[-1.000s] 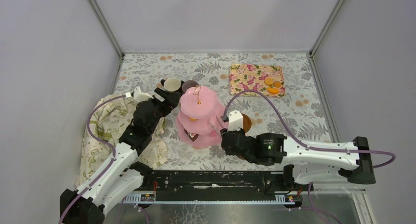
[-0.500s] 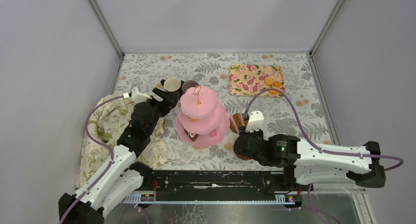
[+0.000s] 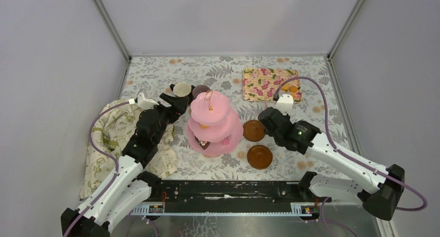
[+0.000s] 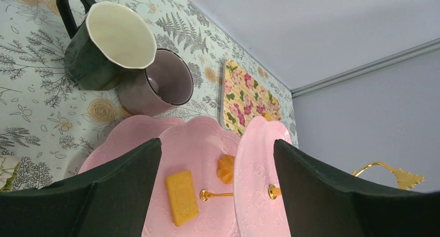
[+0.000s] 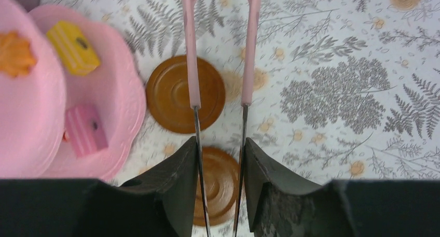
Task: Serve the afternoon tea
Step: Pick up the desert from the tray.
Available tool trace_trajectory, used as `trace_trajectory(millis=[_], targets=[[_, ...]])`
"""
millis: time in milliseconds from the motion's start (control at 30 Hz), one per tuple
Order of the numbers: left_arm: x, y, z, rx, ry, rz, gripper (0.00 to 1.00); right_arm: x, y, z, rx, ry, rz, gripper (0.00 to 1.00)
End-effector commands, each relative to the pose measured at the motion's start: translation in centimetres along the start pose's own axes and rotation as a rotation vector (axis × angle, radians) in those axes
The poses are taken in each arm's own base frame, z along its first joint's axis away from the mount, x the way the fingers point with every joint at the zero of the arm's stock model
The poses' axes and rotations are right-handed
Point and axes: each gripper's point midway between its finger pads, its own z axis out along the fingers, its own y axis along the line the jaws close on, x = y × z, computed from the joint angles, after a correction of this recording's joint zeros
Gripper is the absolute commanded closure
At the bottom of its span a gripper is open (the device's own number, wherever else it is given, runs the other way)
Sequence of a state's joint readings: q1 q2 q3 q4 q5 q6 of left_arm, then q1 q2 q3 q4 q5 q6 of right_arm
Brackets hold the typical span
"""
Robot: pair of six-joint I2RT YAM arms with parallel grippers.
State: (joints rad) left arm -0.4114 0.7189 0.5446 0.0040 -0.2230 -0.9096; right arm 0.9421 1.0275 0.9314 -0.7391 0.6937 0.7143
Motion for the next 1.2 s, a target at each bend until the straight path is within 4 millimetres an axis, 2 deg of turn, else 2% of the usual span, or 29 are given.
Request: trace_trajectory(millis=[0, 267, 467, 800, 1167], targets=[[-0.7, -0.9, -0.1, 0.038, -0.02, -0.007, 0.13, -2.4, 0.0, 3.2, 0.0, -0.001, -0.005, 0.59], [-0.8, -0.9, -0.2, 0.041, -0.025, -0.006, 0.13, -3.0, -2.2, 9.4, 0.075, 0.103, 0.059, 0.59], [-0.9, -0.8, -0.2, 0.038, -0.029, -0.002, 0.13, -3.4, -3.9, 12.7, 0.116, 0.139, 0.105, 0.59], [-0.8, -0.7, 0.0, 0.037, -0.027, -0.003, 0.12, -4.0, -5.0, 16.1, 0.135, 0.189, 0.152, 0.59], [-0.5, -0.4, 0.6, 0.028, -0.016, 0.002, 0.12, -3.8, -6.8, 17.7, 0.167, 0.223, 0.199, 0.58]])
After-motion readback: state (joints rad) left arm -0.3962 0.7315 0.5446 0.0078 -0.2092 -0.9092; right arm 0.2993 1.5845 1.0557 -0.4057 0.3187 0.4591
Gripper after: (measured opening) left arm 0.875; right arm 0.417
